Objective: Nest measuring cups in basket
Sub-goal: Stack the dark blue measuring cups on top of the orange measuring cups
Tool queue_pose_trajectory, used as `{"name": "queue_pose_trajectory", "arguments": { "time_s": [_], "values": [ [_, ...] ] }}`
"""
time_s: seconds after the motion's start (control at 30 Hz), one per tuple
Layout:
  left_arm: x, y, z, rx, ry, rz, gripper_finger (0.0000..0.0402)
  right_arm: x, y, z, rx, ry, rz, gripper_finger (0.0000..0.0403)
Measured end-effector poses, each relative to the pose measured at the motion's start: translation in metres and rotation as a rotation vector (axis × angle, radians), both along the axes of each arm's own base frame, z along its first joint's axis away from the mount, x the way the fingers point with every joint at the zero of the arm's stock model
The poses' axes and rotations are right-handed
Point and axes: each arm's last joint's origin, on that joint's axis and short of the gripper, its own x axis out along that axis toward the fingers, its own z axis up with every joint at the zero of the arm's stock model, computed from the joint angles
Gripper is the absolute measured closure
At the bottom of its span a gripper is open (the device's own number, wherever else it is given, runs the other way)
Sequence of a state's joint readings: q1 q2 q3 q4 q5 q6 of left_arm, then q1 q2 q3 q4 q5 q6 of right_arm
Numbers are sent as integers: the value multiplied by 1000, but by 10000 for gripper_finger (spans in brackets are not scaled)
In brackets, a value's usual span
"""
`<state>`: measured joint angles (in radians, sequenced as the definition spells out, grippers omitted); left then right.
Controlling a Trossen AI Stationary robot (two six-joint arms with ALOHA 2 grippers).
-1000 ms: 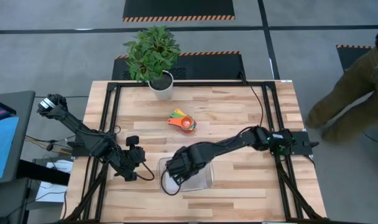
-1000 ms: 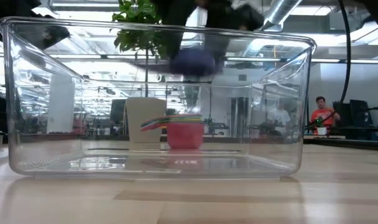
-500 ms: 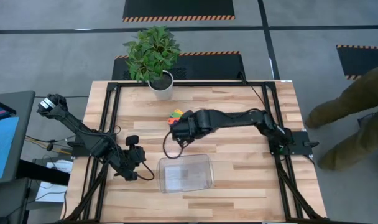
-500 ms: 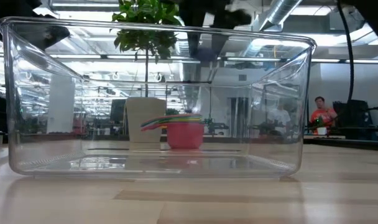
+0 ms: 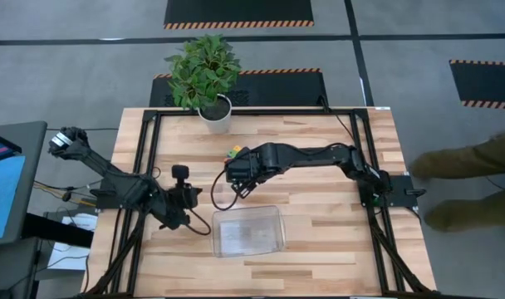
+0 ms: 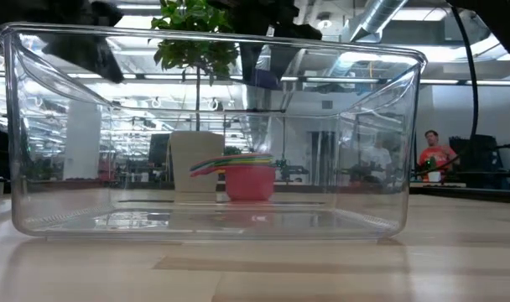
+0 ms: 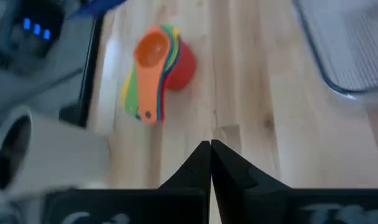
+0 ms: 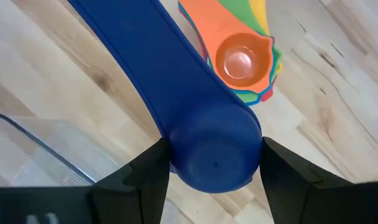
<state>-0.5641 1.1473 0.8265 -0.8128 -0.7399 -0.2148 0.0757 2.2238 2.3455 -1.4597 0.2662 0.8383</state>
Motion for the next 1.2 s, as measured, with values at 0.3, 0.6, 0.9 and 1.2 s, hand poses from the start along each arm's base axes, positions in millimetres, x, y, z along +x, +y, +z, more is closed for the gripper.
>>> {"name": "queue_pose_trajectory", "arguments": {
  "time_s": [0.3, 0.6, 0.9, 1.2],
  "values": [
    [9, -1, 25, 111, 75, -226, 333, 2, 5, 0, 28, -21, 32, 178],
    [9, 3, 30, 496, 173, -340, 255, 11, 9, 3, 130, -89, 173, 174],
    [14, 2, 34, 601, 188, -416, 242, 15, 11, 4, 184, -125, 262, 173],
    [23, -7, 41, 594, 112, -568, 242, 15, 11, 4, 176, -128, 284, 175]
  ]
}}
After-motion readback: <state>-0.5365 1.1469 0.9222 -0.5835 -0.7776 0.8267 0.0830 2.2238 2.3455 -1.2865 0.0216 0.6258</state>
